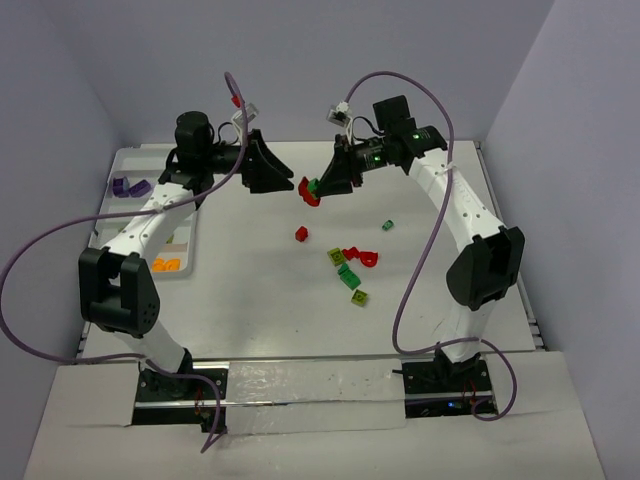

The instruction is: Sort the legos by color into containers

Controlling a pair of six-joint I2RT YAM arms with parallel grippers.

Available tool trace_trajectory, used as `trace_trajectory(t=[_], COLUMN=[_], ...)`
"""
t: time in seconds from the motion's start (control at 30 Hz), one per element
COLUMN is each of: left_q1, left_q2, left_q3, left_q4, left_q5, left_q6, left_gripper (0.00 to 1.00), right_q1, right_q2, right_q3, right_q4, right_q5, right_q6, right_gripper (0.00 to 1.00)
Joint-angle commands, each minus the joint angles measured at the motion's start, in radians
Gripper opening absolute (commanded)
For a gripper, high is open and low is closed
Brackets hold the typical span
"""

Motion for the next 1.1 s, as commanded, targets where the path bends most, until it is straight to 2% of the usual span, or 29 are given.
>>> trace_trajectory(t=[0.0, 0.13, 0.27, 0.47, 0.5, 0.6, 0.7, 0.8, 0.87, 0.9, 0.93, 0.97, 1.0, 1.07], left_q1=[-0.028, -0.055, -0.066, -0.067, -0.067, -0.067, -0.067, -0.058, -0.043, -0.04, -0.035, -0.031, -0.018, 0.002], left_q2=[-0.004, -0.004, -0.006, -0.005, -0.005, -0.003, -0.004, -0.005, 0.0, 0.002, 0.004, 0.004, 0.003, -0.008], left_q3=[0.023, 0.042, 0.035, 0.027, 0.026, 0.034, 0.05, 0.071, 0.091, 0.096, 0.099, 0.099, 0.093, 0.059], left_q4=[0.082, -0.019, -0.02, -0.021, -0.027, -0.082, -0.197, -0.358, -0.583, -0.625, -0.675, -0.717, -0.766, -0.783], left_q5=[0.074, 0.092, 0.1, 0.104, 0.104, 0.104, 0.1, 0.088, 0.068, 0.063, 0.057, 0.047, 0.03, 0.006], left_q6=[-0.004, 0.069, 0.07, 0.067, 0.068, 0.111, 0.171, 0.324, 0.469, 0.549, 0.596, 0.629, 0.669, 0.685], left_gripper=[0.84, 0.83, 0.8, 0.69, 0.6, 0.43, 0.33, 0.28, 0.18, 0.15, 0.08, 0.07, 0.01, 0.0], right_q1=[0.022, 0.036, 0.044, 0.051, 0.051, 0.05, 0.045, 0.03, 0.008, 0.002, -0.003, -0.008, -0.019, -0.029], right_q2=[-0.074, -0.084, -0.093, -0.101, -0.103, -0.106, -0.109, -0.115, -0.121, -0.121, -0.123, -0.123, -0.124, -0.124], right_q3=[0.001, -0.001, 0.002, 0.003, 0.003, 0.001, -0.002, -0.002, 0.004, 0.006, 0.009, 0.009, 0.012, 0.017], right_q4=[0.016, 0.023, 0.03, 0.034, 0.035, 0.036, 0.033, 0.033, 0.032, 0.031, 0.032, 0.031, 0.03, 0.026], right_q5=[-0.05, -0.046, -0.049, -0.049, -0.048, -0.038, -0.024, -0.018, -0.015, -0.014, -0.014, -0.014, -0.012, -0.006], right_q6=[0.009, 0.015, 0.021, 0.03, 0.033, 0.03, 0.024, 0.028, 0.03, 0.032, 0.034, 0.034, 0.034, 0.031], right_gripper=[0.0, 0.0, 0.0, 0.0, 0.0, 0.0, 0.0, 0.0, 0.0, 0.0, 0.0, 0.0, 0.0, 0.0])
